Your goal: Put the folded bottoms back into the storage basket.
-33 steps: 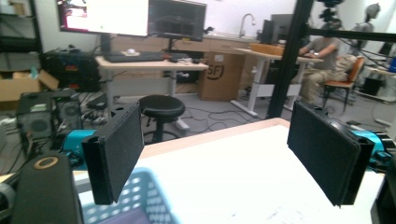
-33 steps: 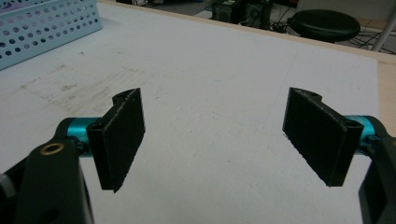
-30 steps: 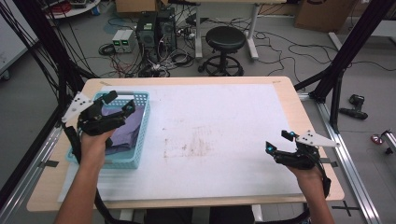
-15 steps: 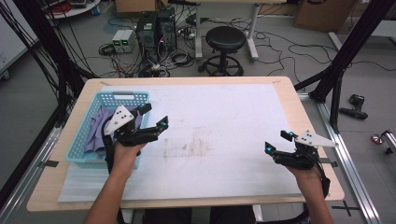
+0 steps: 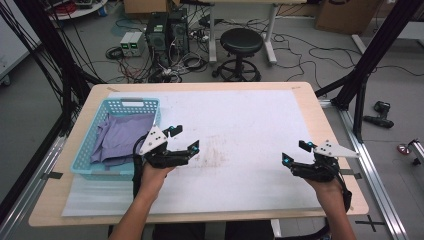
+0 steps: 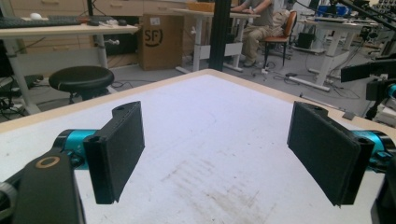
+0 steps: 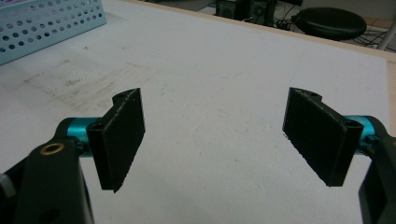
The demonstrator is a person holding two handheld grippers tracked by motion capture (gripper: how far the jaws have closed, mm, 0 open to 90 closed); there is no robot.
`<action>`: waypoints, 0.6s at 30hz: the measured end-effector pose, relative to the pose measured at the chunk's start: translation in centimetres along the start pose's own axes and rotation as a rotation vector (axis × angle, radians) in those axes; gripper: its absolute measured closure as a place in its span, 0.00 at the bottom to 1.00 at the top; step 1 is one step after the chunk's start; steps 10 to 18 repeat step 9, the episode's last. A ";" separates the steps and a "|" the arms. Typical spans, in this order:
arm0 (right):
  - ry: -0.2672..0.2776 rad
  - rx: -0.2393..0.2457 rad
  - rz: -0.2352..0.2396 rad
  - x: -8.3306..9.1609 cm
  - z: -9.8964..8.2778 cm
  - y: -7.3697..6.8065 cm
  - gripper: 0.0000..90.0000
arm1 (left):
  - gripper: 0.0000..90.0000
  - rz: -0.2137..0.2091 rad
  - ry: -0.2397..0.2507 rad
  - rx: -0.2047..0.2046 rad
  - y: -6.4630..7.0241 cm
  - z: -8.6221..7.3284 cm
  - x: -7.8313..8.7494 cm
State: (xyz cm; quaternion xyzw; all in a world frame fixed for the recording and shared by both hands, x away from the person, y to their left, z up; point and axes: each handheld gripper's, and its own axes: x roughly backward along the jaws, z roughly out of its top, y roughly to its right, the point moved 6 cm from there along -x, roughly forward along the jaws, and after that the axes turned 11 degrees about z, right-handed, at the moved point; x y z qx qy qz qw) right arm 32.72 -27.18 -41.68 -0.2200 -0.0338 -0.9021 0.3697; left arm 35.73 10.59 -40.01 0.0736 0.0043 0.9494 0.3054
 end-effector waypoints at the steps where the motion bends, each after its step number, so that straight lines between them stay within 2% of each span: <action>1: 0.001 0.002 0.000 0.0 0.0 0.0 0.23 | 0.21 -0.001 -0.001 0.000 0.0 0.0 0.0; 18: 0.001 -0.004 -0.001 0.1 0.0 0.1 0.23 | 0.21 0.011 0.005 0.006 -0.3 0.1 0.0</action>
